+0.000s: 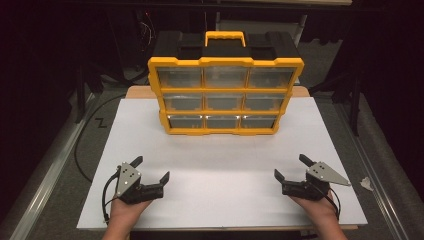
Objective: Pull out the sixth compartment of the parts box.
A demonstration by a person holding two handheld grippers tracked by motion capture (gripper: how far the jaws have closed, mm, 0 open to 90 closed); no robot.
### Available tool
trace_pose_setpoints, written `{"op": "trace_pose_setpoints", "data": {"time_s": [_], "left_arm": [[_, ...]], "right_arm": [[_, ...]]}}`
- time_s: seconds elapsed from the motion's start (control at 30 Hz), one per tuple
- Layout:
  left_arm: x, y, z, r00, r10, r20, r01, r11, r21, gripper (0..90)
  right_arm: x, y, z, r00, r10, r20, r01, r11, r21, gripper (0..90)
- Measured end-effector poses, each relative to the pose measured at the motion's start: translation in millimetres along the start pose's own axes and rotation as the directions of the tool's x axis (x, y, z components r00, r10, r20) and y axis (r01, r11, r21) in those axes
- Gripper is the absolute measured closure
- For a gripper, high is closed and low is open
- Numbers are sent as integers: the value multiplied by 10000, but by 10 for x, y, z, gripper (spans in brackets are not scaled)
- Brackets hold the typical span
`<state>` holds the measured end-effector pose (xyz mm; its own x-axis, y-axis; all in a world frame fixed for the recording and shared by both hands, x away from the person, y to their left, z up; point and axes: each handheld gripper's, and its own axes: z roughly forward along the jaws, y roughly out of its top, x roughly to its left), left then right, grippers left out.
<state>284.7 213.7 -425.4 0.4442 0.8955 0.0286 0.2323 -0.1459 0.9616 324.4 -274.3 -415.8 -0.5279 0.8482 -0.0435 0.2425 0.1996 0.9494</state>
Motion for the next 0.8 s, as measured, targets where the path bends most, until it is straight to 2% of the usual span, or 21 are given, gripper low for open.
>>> {"op": "trace_pose_setpoints", "data": {"time_s": [0.23,0.8], "left_arm": [[-2,0,-1,9998,-135,168,135,9999,-23,6],[-15,-9,15,9997,65,254,-66,10000,39,7]], "right_arm": [[-1,-3,-4,10000,21,22,-21,10000,-33,12],[-4,-13,21,9999,-49,151,49,10000,38,12]]}}
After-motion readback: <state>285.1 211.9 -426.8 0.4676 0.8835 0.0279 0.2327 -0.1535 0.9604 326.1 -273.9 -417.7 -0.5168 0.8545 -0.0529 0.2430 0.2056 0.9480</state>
